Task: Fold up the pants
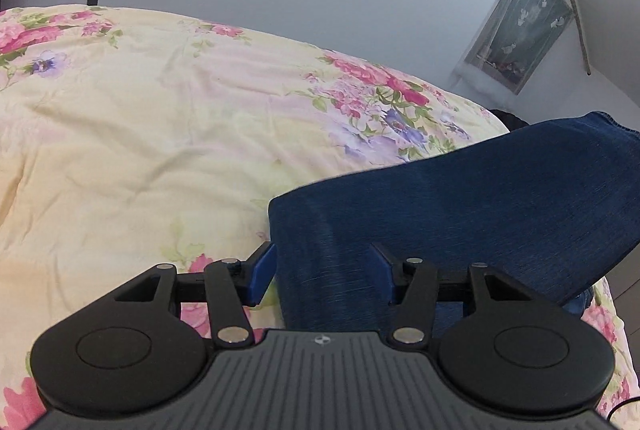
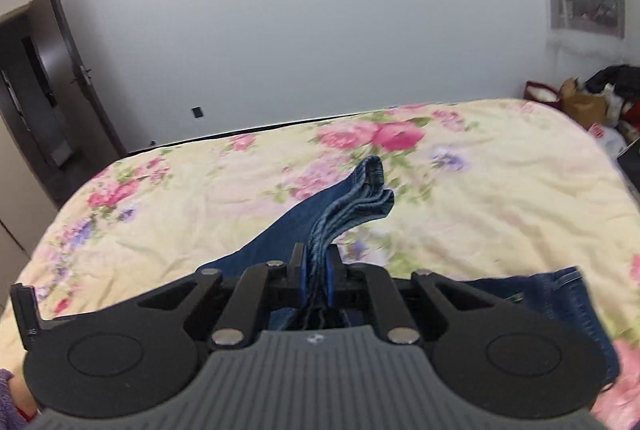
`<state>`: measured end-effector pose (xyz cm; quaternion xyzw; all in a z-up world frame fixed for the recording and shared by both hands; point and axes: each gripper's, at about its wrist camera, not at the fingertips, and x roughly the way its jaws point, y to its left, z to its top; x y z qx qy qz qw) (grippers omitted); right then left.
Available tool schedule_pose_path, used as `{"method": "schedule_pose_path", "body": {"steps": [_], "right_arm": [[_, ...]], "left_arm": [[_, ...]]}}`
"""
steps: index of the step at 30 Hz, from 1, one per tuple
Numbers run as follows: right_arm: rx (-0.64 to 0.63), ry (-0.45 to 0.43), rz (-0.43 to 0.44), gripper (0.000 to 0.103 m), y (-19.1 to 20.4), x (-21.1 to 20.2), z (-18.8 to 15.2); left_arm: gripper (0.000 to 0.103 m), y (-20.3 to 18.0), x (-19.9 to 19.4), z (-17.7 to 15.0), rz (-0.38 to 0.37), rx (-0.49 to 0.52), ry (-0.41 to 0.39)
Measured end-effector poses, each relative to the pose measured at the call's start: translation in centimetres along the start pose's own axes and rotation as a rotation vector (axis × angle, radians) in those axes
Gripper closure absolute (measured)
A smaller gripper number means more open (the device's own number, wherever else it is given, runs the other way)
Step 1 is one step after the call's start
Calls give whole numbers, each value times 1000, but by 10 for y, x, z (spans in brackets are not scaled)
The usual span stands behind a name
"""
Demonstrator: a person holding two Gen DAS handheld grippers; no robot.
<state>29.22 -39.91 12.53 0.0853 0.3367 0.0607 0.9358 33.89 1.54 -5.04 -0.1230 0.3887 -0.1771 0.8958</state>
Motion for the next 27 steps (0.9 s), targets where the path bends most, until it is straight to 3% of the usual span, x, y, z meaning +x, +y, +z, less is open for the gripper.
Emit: {"method": "schedule_pose_path", "body": {"steps": [6,10,17,19,23,27], "right_arm": [[-59,21,-213,99,-79,-15,5],[-36,80,-299,100,-136,15,-14],[36,159,-367,100,-212,78,-63],[38,166,-364,100,-219,87,-72],[-100,83,-330,101,-204,75,-63],[-119,156,-370,101,-226,104,-73]], "left_arm": [[47,-37,34,-6,-32,85,30],[51,-64,62,-14,-45,154,58],[60,-91,107,-29,-12,252,103],[60,-90,110,-28,-18,247,93],[60,-92,110,-17,-25,260,69],[60,-95,126,-15,20,281,77]]}}
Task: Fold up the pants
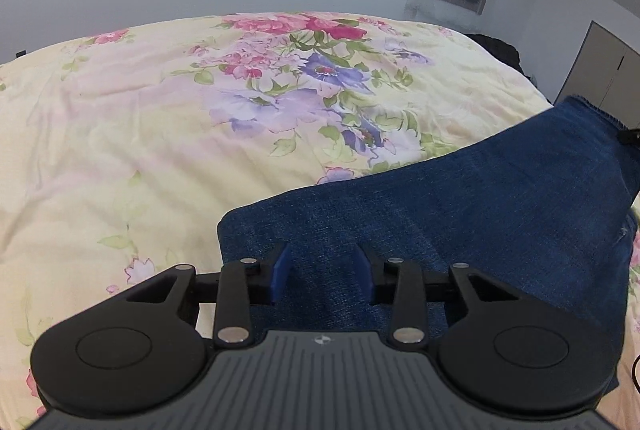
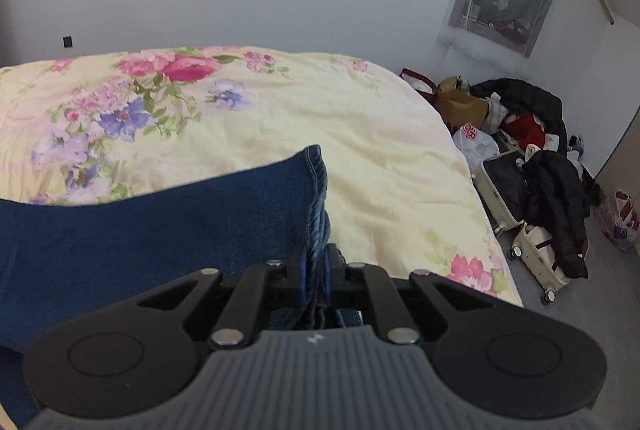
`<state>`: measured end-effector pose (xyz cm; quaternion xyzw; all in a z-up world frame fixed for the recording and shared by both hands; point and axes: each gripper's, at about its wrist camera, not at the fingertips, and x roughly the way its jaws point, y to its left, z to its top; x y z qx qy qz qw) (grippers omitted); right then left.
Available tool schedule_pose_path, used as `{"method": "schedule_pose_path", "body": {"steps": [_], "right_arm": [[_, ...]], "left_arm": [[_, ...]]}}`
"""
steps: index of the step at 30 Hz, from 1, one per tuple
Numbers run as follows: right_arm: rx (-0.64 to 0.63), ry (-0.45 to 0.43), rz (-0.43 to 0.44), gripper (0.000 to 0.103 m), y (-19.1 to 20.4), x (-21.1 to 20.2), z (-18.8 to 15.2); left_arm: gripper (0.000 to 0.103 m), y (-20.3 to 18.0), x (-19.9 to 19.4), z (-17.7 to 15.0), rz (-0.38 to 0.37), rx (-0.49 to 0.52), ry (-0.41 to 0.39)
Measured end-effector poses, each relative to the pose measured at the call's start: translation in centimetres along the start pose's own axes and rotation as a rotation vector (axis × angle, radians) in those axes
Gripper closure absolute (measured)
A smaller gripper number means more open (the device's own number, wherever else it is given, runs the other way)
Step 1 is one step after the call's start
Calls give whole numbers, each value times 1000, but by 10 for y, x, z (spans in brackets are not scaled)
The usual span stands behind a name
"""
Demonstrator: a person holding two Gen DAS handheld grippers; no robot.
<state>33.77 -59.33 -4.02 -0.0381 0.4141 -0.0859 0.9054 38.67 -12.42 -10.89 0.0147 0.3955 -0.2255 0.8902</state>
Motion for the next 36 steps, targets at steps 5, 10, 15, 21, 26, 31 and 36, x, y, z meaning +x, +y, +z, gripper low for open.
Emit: {"method": "schedule_pose_path", "body": {"steps": [5,10,15,21,26,31,36], "right_arm": [[-6,80,-55,103,-5,55,-31],[38,138,-54,102,-13,80,-42],[284,78,-32,71,-56,46,-40],[634,66,151,54,-94,5,-82],[837,74,229,54,-89,28,-118],[831,25,201,97,-79,29,-107],[498,-30,41,101,-48,9,-72]], "left_arm": [[60,1,8,-1,-6,-30,-9],[59,6,2,0,-26,-72,-20],[56,11,-18,-4,-18,-119,-54],[55,19,-28,-23,17,-198,-55],[55,27,-38,-35,25,-288,-70],[55,27,-50,-31,33,-267,-79],[67,20,-41,-16,33,-180,-91]]}}
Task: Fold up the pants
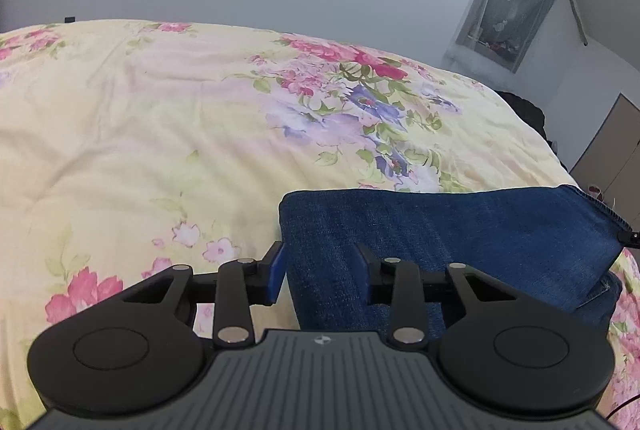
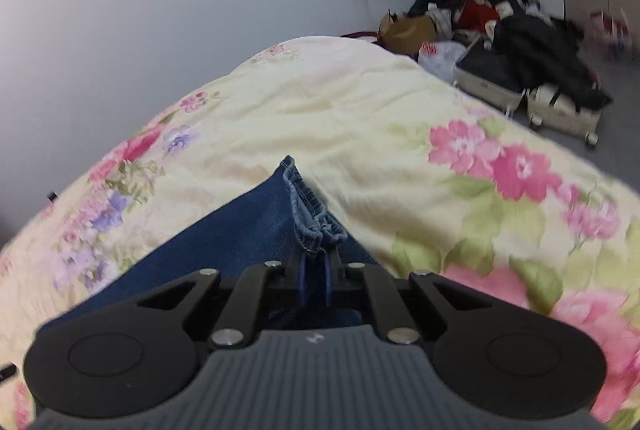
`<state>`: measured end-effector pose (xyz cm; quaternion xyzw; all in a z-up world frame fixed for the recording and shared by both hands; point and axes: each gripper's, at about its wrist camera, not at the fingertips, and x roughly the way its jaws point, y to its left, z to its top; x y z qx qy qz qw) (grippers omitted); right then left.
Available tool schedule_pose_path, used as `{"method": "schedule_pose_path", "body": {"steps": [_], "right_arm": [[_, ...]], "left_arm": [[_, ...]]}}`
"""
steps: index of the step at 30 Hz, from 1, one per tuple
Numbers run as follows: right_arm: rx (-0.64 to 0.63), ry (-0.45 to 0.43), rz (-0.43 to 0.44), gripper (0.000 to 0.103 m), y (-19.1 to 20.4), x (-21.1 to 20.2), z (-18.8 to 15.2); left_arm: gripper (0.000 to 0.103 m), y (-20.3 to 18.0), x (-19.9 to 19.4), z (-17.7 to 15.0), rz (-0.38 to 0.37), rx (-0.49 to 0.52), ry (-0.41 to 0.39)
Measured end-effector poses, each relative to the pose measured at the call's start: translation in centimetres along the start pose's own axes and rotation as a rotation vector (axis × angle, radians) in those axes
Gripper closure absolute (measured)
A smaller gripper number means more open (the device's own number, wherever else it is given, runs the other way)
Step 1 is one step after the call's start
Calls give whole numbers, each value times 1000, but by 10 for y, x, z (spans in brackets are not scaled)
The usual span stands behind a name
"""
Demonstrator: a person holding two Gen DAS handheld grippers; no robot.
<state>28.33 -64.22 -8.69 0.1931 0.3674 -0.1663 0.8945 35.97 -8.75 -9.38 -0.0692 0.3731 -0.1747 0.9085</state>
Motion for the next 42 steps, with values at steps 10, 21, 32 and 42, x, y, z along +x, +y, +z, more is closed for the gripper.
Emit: {"method": "schedule_pose_path", "body": {"steps": [10,21,32,42], "right_arm": [[-64,-2,-176,79,-8,7,-13],[-84,38,-126,103,-13,64,-31],[-103,-41,-127,103,-6,3,-39],[-247,-14,51,99,47,-13,-95]], "left_arm": [[74,-13,25,22,12,114,-29],[93,1,89,8,-19,73,91],[94,-18,36,-1,18,126,71],[94,-51,-25,-64,-6,186,77]]}}
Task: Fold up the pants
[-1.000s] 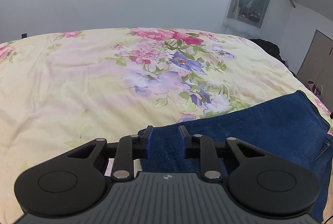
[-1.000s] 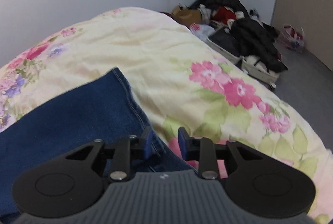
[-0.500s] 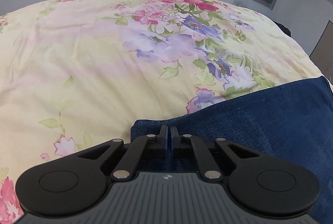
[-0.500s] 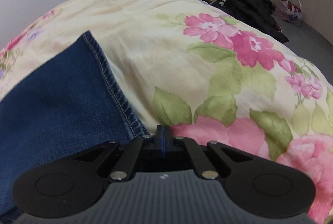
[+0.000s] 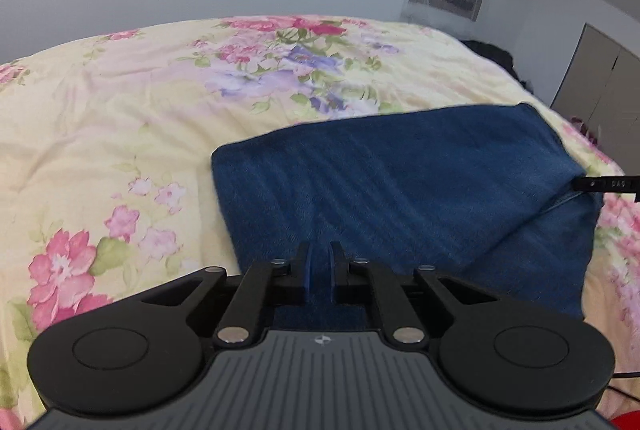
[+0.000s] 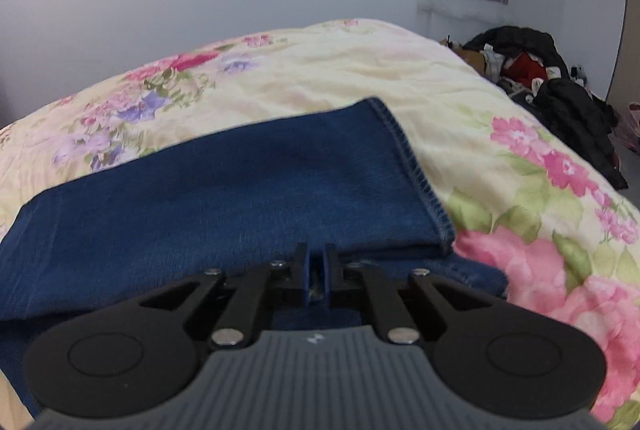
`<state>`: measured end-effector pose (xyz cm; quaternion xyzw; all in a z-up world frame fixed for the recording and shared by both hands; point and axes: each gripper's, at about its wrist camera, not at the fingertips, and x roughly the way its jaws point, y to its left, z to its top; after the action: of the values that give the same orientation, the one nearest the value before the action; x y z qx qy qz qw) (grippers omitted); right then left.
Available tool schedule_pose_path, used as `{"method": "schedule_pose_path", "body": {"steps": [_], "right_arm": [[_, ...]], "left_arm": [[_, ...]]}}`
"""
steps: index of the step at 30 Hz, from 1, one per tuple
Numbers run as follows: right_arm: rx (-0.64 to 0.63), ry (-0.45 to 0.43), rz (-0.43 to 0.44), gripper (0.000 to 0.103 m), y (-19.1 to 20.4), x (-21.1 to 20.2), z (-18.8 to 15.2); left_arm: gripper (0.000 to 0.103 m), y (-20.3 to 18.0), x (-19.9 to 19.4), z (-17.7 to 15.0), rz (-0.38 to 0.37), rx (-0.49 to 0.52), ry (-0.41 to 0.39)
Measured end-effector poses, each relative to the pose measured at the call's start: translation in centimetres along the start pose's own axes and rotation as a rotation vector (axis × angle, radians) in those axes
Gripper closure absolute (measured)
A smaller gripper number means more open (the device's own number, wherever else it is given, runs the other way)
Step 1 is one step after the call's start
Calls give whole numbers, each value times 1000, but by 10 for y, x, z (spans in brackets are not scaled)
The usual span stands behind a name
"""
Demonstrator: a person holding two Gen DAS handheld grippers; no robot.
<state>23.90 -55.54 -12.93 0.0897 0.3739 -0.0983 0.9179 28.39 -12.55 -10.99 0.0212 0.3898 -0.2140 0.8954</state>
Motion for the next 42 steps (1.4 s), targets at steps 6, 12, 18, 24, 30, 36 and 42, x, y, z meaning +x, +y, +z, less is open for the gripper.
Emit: {"method": "schedule_pose_path", "body": {"steps": [6,12,18,24,30,36,42], "right_arm": [[77,15,7,98,2,-14,-9],[32,54,120,84,64,-80,-52],[28,179,168,71,125,-101,-107],[32,170,90,74,149,-90,-109],[-14,200,50,101,160,-83,-105],[106,330,50,103,141,-62,-113],[70,434,53,103,149,-55,-119]], "left_arm": [[95,36,14,-17,-17,-216,125],[92,16,-22,-29,15,-166,52],[92,5,-51,-53,40,-123,20],[92,14,-77,-64,29,-165,-18],[92,25,-89,-74,9,-220,-39],[92,25,-85,-75,-10,-223,-31],[92,22,-87,-72,-21,-219,-41]]}}
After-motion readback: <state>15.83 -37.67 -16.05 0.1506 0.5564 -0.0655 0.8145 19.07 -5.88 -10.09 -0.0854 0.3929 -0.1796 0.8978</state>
